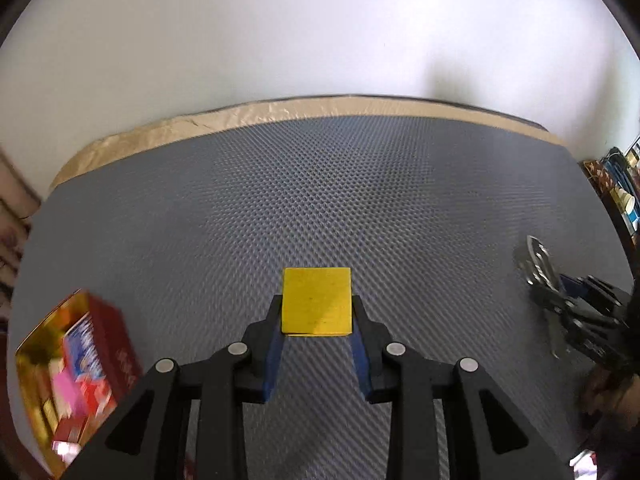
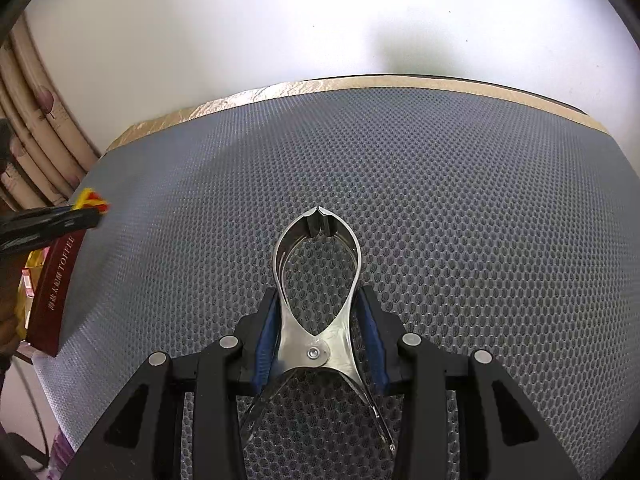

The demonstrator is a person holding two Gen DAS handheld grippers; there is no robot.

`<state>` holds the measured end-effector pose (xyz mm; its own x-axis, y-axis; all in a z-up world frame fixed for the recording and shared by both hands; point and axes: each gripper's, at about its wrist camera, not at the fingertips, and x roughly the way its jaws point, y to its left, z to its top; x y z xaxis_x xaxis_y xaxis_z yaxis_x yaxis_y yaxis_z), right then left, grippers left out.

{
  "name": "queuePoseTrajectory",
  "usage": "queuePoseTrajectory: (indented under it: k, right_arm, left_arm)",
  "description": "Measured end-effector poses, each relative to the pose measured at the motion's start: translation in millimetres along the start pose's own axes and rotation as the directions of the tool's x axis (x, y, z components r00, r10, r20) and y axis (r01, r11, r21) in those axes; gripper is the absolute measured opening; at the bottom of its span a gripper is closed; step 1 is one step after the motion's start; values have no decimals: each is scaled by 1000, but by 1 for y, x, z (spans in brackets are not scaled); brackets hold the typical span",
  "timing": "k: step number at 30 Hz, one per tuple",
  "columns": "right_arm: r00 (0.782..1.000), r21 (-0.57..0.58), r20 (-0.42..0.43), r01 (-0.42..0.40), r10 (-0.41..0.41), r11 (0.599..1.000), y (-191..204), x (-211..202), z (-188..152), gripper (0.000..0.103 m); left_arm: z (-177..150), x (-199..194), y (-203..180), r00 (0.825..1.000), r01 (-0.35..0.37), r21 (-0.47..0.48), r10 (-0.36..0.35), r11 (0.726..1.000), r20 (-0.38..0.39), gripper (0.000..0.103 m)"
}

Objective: Organize rigid objects
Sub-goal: 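Carry the yellow cube over the tin with the left tool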

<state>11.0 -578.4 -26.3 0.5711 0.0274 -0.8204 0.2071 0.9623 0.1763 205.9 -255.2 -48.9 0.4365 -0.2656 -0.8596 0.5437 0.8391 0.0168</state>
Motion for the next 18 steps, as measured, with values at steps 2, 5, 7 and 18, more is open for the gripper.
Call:
queuePoseTrajectory:
  k: [2, 5, 7, 18]
  right_arm:
    - [1000, 2, -3, 3, -3, 1000, 1, 1, 0, 38]
    - [1000, 8, -9, 10, -10, 1000, 4, 2, 1, 38]
    - [1000, 14, -15, 16, -15, 1000, 5, 2, 2, 37]
    - [999, 61, -44, 17, -14, 998, 12, 2, 7, 36]
  left_arm:
    - [-7, -15, -1, 999, -25, 0, 25, 1000, 25, 30]
    - [-16, -34, -9, 996, -74, 27, 72, 997, 59, 30]
    - [-22, -48, -15, 993, -92, 49, 89, 995, 72, 30]
    - [-60, -95, -1, 981, -152, 39, 146, 988, 124, 30]
